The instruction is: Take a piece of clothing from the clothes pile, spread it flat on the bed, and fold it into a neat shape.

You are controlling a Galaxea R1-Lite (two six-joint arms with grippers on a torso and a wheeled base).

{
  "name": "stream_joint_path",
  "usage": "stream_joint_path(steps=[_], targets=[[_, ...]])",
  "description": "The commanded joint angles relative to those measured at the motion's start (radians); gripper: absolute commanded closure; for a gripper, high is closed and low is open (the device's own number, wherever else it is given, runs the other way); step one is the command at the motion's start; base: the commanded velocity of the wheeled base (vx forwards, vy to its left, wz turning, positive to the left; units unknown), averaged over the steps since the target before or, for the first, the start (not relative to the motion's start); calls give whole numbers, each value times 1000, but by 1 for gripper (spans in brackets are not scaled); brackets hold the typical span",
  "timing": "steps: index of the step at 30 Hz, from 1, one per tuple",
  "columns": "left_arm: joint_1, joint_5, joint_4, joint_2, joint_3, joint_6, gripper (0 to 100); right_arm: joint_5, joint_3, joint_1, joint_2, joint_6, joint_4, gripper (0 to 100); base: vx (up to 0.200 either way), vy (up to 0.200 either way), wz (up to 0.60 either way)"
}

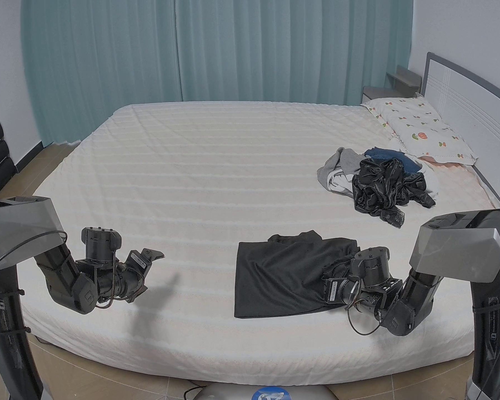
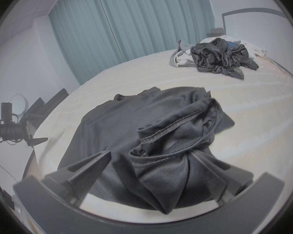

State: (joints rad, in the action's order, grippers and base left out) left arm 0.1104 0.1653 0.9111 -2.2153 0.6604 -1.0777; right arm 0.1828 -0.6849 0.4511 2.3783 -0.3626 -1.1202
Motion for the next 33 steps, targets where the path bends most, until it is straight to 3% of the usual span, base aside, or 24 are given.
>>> stream_joint_path(steps=[1, 6, 16, 17, 28, 33], targets=[[0, 0, 0, -1, -1, -1, 0, 7, 51, -20, -30, -1, -13, 100, 0, 0, 0], [0, 0, 0, -1, -2, 1, 0, 0, 125, -58, -57, 1, -73, 100, 0, 0, 0], [0, 0, 0, -1, -4, 1, 0, -95, 239, -121, -51, -50, -196, 100, 0, 0, 0], [0, -1, 0, -3, -4, 1, 0, -100, 245, -127, -50, -59, -202, 0, 0, 0, 0], [0, -1, 0, -3, -4, 2, 0, -109, 341, -216, -64, -81, -329, 0, 0, 0, 0], [0, -1, 0, -1, -4, 2, 0, -106, 334, -201, -80, -78, -369, 0, 0, 0, 0]])
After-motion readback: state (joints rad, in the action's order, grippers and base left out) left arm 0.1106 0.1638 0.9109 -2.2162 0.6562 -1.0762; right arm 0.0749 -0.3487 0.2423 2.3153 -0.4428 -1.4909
